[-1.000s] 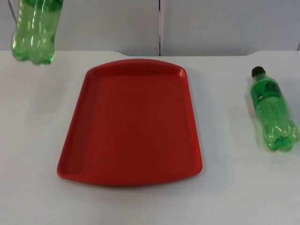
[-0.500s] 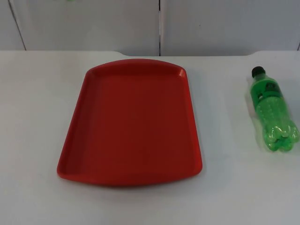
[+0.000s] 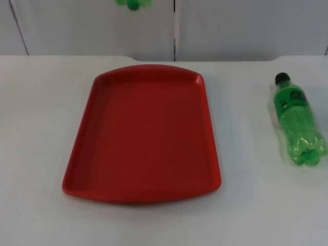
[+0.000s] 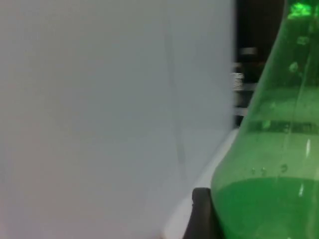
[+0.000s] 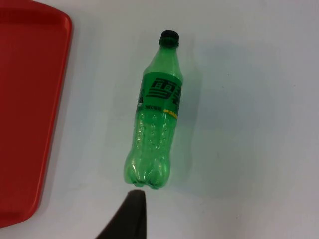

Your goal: Place the bottle upright on the tray.

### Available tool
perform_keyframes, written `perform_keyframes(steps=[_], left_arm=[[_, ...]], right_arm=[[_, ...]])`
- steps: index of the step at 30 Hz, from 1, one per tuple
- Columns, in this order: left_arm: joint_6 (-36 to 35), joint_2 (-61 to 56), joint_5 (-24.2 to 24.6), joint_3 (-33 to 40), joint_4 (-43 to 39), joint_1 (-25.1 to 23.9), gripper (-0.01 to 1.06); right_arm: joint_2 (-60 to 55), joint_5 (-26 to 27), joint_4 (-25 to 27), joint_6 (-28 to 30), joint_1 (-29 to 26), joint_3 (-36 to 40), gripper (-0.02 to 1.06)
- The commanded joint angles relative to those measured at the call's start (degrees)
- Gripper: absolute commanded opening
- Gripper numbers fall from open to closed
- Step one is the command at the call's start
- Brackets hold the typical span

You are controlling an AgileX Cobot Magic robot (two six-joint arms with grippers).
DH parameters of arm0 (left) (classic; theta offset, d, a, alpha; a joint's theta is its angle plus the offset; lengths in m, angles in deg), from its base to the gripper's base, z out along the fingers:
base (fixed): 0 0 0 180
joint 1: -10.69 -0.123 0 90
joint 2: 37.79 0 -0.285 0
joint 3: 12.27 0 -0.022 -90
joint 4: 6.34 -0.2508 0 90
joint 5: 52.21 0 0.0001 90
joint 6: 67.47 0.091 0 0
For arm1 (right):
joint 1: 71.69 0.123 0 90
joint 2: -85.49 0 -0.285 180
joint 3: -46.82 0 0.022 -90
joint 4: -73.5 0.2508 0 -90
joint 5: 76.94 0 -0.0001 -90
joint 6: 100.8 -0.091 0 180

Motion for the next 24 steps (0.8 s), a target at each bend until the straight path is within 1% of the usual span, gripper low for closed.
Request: perform_keyframes(steps=[1, 4, 5, 6, 11, 16, 19, 21, 24], left_arm=[[1.1, 3.1, 5.9, -0.2, 1.0, 0.2, 0.0], [2.3, 8.1, 10.9, -0.2, 1.0, -0.1, 0.0], [2.3, 8.1, 10.9, -0.2, 1.0, -0.1, 0.0], [3.4, 9.7, 13.0, -0.2, 1.0, -0.5, 0.0], [7.3, 15.0, 13.3, -0.3, 1.0, -1.2, 0.0], [10.8, 17.4, 13.3, -0.3, 1.0, -1.8, 0.0], [16.2, 18.9, 13.3, -0.3, 1.0, -1.8, 0.0], [17.4, 19.4, 13.3, -0.3, 1.0, -1.8, 0.0], [21.3, 20.8, 13.3, -0.3, 1.0, -1.8, 0.0]], right_arm=[[0.1, 0.8, 0.2, 0.8, -0.2, -0.2, 1.04], [0.1, 0.9, 0.2, 0.8, -0.2, -0.2, 1.04], [0.1, 0.9, 0.2, 0.8, -0.2, -0.2, 1.04], [0.1, 0.9, 0.2, 0.8, -0.2, -0.2, 1.04], [0.1, 1.1, 0.2, 0.8, -0.2, -0.1, 1.04], [0.1, 1.5, 0.2, 0.8, -0.2, -0.1, 1.04], [0.1, 1.9, 0.2, 0.8, -0.2, -0.1, 1.04], [0.1, 1.9, 0.2, 0.8, -0.2, -0.1, 1.04], [0.1, 1.9, 0.2, 0.8, -0.2, -0.1, 1.04]])
